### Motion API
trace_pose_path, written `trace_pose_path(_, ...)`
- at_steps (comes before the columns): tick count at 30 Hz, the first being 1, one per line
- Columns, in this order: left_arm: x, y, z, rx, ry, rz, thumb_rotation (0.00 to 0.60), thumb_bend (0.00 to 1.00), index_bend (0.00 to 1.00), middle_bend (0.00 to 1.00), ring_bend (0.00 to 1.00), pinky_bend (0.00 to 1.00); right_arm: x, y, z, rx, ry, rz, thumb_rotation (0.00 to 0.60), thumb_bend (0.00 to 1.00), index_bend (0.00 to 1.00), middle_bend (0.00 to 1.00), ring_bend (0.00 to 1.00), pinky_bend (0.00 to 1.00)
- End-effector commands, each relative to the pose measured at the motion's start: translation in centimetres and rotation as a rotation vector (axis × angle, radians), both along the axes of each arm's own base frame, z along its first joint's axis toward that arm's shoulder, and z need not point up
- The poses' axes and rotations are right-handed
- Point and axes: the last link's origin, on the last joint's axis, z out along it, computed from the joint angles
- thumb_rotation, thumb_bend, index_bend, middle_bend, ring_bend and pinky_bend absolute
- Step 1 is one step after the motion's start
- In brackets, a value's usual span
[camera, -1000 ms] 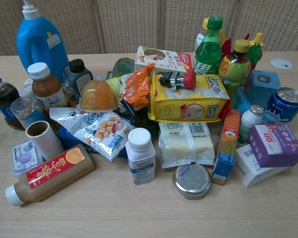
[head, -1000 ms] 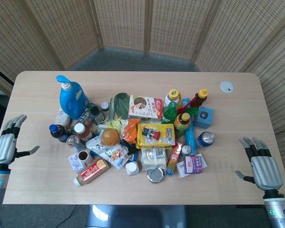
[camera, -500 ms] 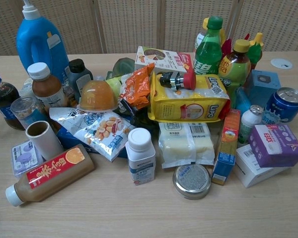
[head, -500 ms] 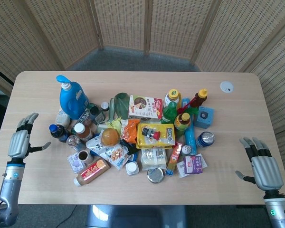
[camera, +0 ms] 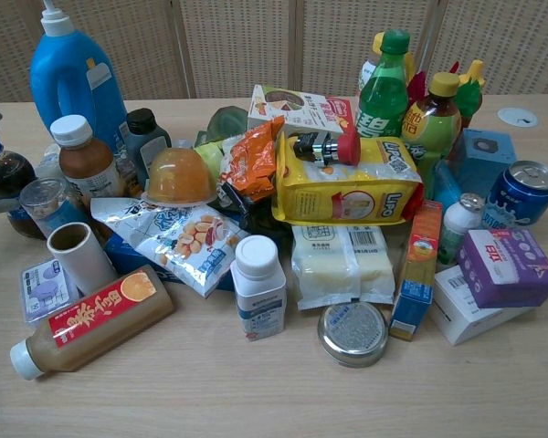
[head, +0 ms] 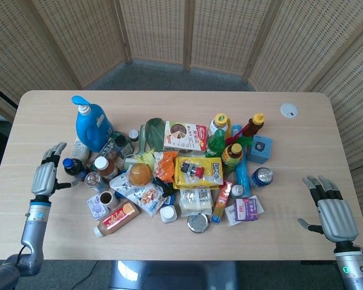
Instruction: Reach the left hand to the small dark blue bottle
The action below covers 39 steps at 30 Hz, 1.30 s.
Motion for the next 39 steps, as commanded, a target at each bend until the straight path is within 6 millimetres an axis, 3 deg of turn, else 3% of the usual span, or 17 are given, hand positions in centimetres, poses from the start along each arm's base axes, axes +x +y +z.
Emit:
trace_pose_path(1, 0.3, 0.3, -1.2, -0.016, -0.023, 0.005, 0.600, 0.13, 0.00, 0.00, 0.00, 0.00, -0.1, 0.0, 0.0, 0.000, -0.003, -0.003, 0.600, 0.00, 0.00, 0.00, 0.00, 0.00)
trace_pose_path(7, 0.2, 0.5, -2.5, -0.004, -0.043, 0.012, 0.600, 0.13, 0.00, 0.00, 0.00, 0.01, -0.2, -0.1, 0.2, 0.000, -0.017, -0.009, 0.600, 0.00, 0.00, 0.00, 0.00, 0.00)
trace_pose_path(8, 0.3, 0.5, -2.7, 0.002, -0.044, 0.012, 0.600, 0.13, 0.03, 0.01, 0.00, 0.05, -0.2, -0.1, 0.2, 0.000, -0.019, -0.009, 0.600, 0.00, 0.00, 0.00, 0.00, 0.00)
trace_pose_path(9, 0.3, 0.5, -2.8, 0.012, -0.042, 0.013, 0.600, 0.13, 0.12, 0.07, 0.05, 0.15, -0.2, -0.1, 0.2, 0.000, -0.020, -0.009, 0.600, 0.00, 0.00, 0.00, 0.00, 0.00)
trace_pose_path(11, 0.3, 0.4, -3.0, 0.036, -0.037, 0.015, 0.600, 0.14, 0.44, 0.35, 0.31, 0.42, -0.3, -0.2, 0.3, 0.000, -0.023, -0.010, 0.600, 0.00, 0.00, 0.00, 0.00, 0.00)
trace_pose_path(13, 0.4, 0.4, -3.1, 0.068, -0.035, 0.016, 0.600, 0.17, 0.67, 0.59, 0.54, 0.59, -0.3, -0.2, 0.3, 0.000, -0.026, -0.011, 0.600, 0.00, 0.00, 0.00, 0.00, 0.00)
trace_pose_path(15, 0.4, 0.3, -3.0, 0.087, -0.030, 0.013, 0.600, 0.19, 0.82, 0.76, 0.70, 0.72, -0.3, -0.2, 0.3, 0.001, -0.025, -0.010, 0.600, 0.00, 0.00, 0.00, 0.00, 0.00)
trace_pose_path(16, 0.3, 0.3, -3.0, 0.087, -0.028, 0.013, 0.600, 0.20, 0.84, 0.79, 0.73, 0.75, -0.3, -0.2, 0.2, 0.002, -0.025, -0.010, 0.600, 0.00, 0.00, 0.00, 0.00, 0.00)
trace_pose_path(21, 0.3, 0.3, -2.2, 0.112, -0.039, 0.000, 0.600, 0.20, 0.86, 0.80, 0.74, 0.76, -0.3, -0.1, 0.2, 0.005, -0.024, -0.008, 0.600, 0.00, 0.00, 0.00, 0.00, 0.00)
trace_pose_path(27, 1.6, 0.7, 0.5, 0.204, -0.071, -0.096, 0.600, 0.20, 0.86, 0.80, 0.74, 0.76, -0.2, 0.0, 0.2, 0.004, -0.025, -0.007, 0.600, 0.00, 0.00, 0.00, 0.00, 0.00)
trace_pose_path(39, 8.0, 0.4, 9.0, 0.381, -0.121, -0.305, 0.600, 0.20, 0.86, 0.79, 0.74, 0.74, 0.0, 0.1, 0.2, 0.006, -0.024, -0.002, 0.600, 0.00, 0.00, 0.00, 0.00, 0.00)
